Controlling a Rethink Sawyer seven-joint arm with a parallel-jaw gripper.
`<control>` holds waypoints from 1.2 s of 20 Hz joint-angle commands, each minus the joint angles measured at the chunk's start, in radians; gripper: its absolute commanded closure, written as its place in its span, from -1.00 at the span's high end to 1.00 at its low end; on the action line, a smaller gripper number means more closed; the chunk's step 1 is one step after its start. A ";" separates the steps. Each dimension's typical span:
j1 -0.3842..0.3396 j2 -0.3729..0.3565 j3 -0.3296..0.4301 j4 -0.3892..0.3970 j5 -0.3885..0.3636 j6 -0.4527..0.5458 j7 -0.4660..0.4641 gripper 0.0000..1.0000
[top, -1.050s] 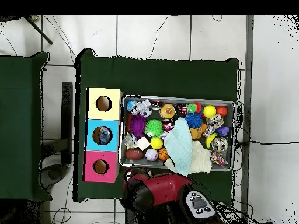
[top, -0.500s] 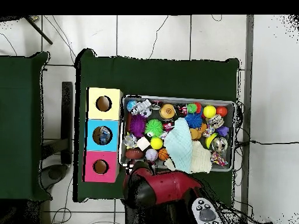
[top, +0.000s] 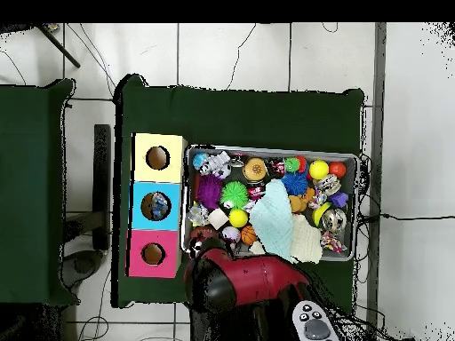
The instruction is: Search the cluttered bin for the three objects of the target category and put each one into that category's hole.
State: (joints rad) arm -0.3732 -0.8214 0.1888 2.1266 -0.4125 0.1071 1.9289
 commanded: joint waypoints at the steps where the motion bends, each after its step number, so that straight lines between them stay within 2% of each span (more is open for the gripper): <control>1: 0.015 0.028 0.078 -0.136 0.049 0.115 0.050 1.00; 14: 0.014 0.217 0.069 -0.217 -0.004 -0.061 0.069 1.00; 20: 0.017 0.286 0.047 -0.249 -0.033 -0.130 0.070 1.00; 24: 0.025 0.304 0.029 -0.254 -0.035 -0.160 0.073 1.00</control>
State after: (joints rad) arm -0.3512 -0.5908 0.1909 1.9973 -0.4055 0.0267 1.9289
